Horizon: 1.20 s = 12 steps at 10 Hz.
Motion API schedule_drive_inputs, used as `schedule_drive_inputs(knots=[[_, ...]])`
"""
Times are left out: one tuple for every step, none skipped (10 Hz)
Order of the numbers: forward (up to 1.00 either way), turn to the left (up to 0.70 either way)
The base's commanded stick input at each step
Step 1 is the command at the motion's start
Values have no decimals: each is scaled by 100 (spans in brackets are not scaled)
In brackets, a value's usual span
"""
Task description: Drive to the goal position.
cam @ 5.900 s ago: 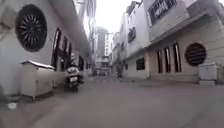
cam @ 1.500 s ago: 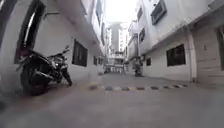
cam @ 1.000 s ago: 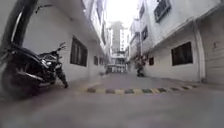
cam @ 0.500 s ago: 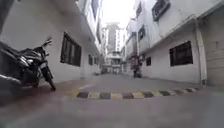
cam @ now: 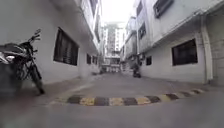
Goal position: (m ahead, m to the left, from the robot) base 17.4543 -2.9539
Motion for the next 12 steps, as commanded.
schedule_drive_inputs(knots=[[100,0],[100,0],[100,0],[100,0],[100,0],[100,0],[100,0],[100,0],[100,0],[100,0],[100,0],[100,0]])
